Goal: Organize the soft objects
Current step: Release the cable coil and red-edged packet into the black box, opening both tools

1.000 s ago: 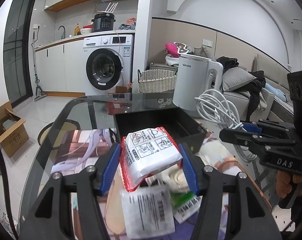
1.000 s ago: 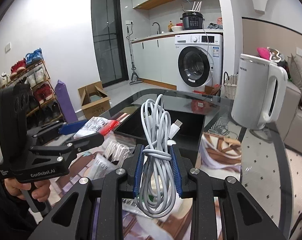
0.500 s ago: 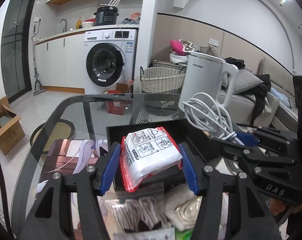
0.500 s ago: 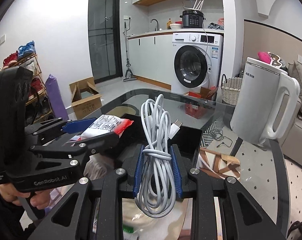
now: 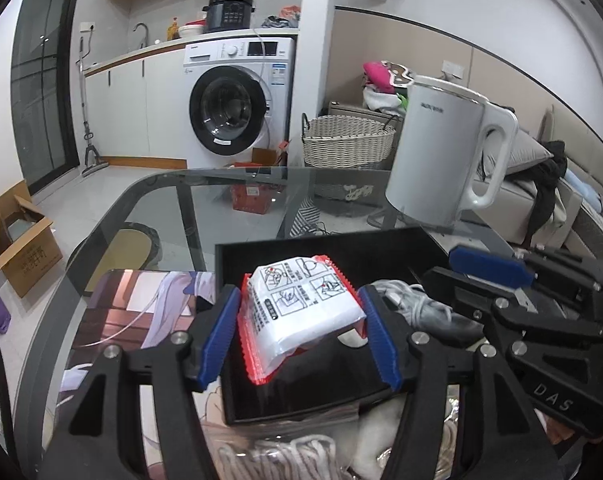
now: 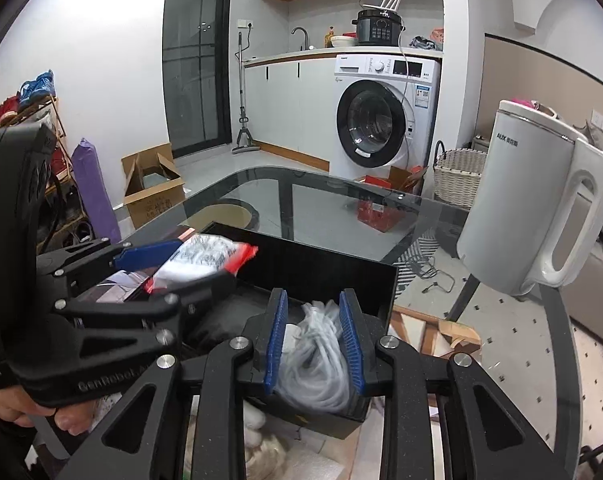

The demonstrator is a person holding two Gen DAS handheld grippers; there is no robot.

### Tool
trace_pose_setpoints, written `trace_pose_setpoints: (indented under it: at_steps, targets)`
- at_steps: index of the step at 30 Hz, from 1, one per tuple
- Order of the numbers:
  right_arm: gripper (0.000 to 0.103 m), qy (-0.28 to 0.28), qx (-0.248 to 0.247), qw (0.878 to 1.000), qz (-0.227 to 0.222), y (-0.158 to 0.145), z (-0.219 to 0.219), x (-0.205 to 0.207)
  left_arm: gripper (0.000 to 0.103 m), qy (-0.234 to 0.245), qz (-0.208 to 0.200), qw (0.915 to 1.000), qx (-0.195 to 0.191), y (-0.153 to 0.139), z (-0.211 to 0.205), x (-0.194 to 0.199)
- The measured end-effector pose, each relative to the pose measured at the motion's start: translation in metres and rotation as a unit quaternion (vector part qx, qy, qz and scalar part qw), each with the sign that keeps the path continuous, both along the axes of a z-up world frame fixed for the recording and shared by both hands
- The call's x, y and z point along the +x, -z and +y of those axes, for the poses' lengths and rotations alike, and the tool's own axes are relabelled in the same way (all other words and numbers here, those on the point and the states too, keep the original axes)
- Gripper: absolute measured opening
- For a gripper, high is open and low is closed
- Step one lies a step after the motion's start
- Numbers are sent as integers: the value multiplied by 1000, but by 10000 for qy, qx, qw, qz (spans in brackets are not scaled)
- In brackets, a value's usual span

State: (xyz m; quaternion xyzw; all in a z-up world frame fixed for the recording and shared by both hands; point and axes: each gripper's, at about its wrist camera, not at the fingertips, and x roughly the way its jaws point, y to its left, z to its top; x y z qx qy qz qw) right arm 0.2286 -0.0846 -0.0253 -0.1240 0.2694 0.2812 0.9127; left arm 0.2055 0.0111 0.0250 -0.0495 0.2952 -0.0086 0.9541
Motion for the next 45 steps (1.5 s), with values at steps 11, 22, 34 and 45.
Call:
trace_pose_setpoints:
  at_steps: [11,22,34,45]
  targets:
    - [73,214,-116,9997,-42,2,-21,-1,81,8,84,9997,223,1,-5,-3]
    - [87,231,159,9995,157,5,-35,-4,85,-195,107,9995,221,-1,-3,-29]
    - [97,35,583,9983,-32,-20,-48,-56,103,-560,-299,9963,576,-22,4,-78]
    - [100,-211,1119,9933,-204,-80,-68,-105,103,-676,-655,9943,494,-66,17,-134]
